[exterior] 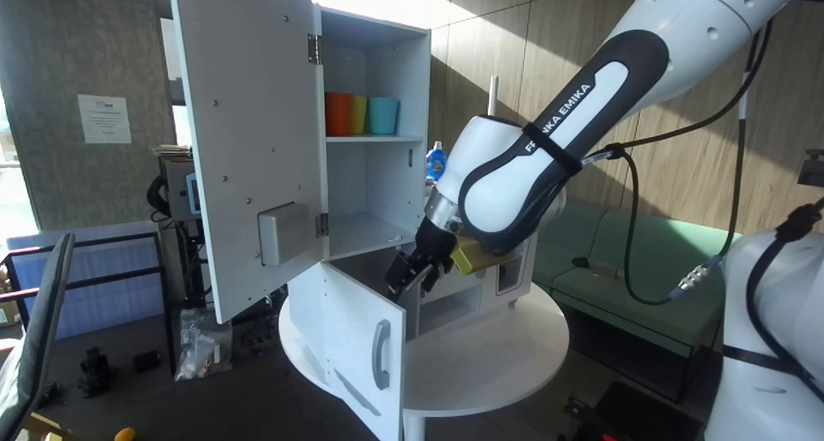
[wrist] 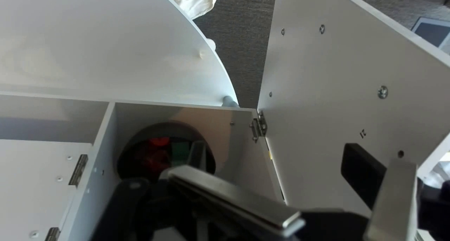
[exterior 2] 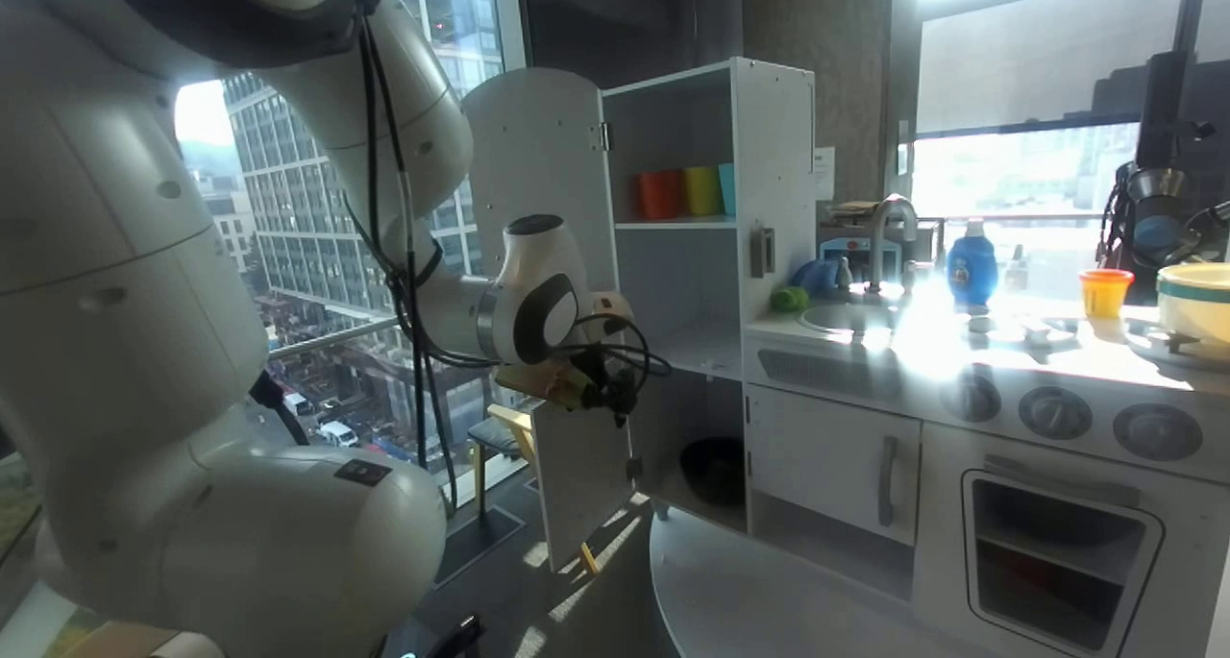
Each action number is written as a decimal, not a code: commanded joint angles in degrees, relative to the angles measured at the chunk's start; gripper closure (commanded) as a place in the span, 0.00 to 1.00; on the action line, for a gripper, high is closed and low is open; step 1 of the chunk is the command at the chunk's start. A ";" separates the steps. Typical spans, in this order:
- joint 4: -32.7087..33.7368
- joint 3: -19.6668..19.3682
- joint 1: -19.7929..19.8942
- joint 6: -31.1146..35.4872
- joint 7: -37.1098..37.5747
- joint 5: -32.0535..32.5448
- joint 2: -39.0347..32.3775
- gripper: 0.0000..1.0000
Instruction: Open the cupboard doors
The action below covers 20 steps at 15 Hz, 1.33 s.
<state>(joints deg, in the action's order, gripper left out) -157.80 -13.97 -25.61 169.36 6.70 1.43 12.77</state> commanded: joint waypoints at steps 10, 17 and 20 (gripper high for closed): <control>2.23 -10.08 7.98 -11.30 -35.34 -16.99 8.69 0.00; 7.84 -27.71 4.70 -11.33 -53.45 -20.77 7.22 0.00; 8.69 -35.01 0.03 -10.12 -61.89 -26.07 6.91 0.00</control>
<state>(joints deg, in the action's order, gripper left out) -151.02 -42.97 -20.71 158.84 -47.81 -20.09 20.06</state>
